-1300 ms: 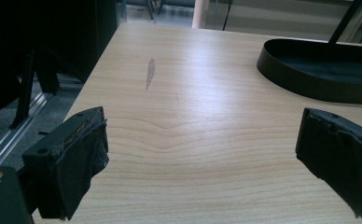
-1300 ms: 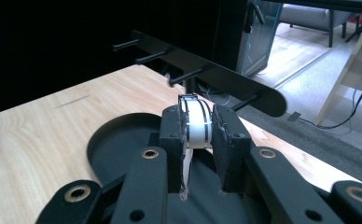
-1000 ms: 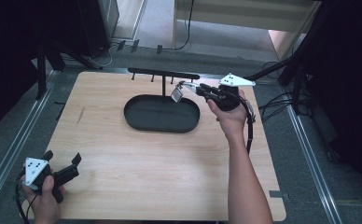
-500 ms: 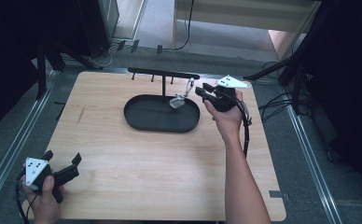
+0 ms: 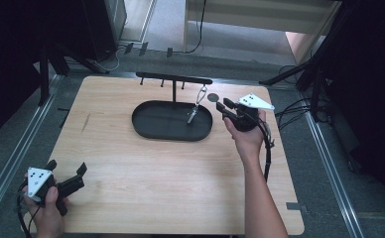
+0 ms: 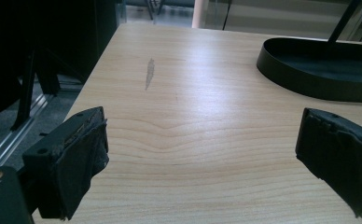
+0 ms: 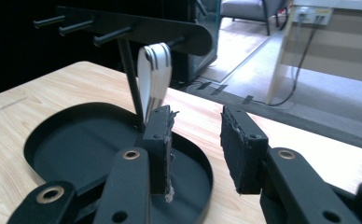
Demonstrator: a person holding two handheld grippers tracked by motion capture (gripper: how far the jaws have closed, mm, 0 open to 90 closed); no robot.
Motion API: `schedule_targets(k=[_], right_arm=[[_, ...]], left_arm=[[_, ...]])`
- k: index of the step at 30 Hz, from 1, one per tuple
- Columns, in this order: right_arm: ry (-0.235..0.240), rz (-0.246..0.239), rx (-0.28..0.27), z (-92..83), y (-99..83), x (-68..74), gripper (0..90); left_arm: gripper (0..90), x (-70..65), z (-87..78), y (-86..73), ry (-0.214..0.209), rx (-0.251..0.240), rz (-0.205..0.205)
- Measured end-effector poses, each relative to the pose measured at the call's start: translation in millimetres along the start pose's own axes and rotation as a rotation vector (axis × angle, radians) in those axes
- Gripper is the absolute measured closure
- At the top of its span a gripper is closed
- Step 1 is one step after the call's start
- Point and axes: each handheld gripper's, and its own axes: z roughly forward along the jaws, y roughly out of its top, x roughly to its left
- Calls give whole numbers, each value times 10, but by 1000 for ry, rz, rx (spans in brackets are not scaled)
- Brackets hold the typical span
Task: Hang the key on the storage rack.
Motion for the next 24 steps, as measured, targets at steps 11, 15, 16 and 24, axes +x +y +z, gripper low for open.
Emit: schedule_targets(k=[11, 15, 16, 24], right_arm=[[-84, 9, -19, -294, -304, -59, 592], [-119, 28, -33, -402, -438, -95, 528], [-135, 34, -27, -428, -469, -100, 499], [-202, 66, -15, -639, -707, -137, 341]], left_arm=[[24, -6, 2, -1, 2, -3, 2], [23, -4, 1, 0, 2, -2, 2], [24, -3, 1, 0, 2, -2, 2], [24, -7, 3, 0, 3, -2, 3]])
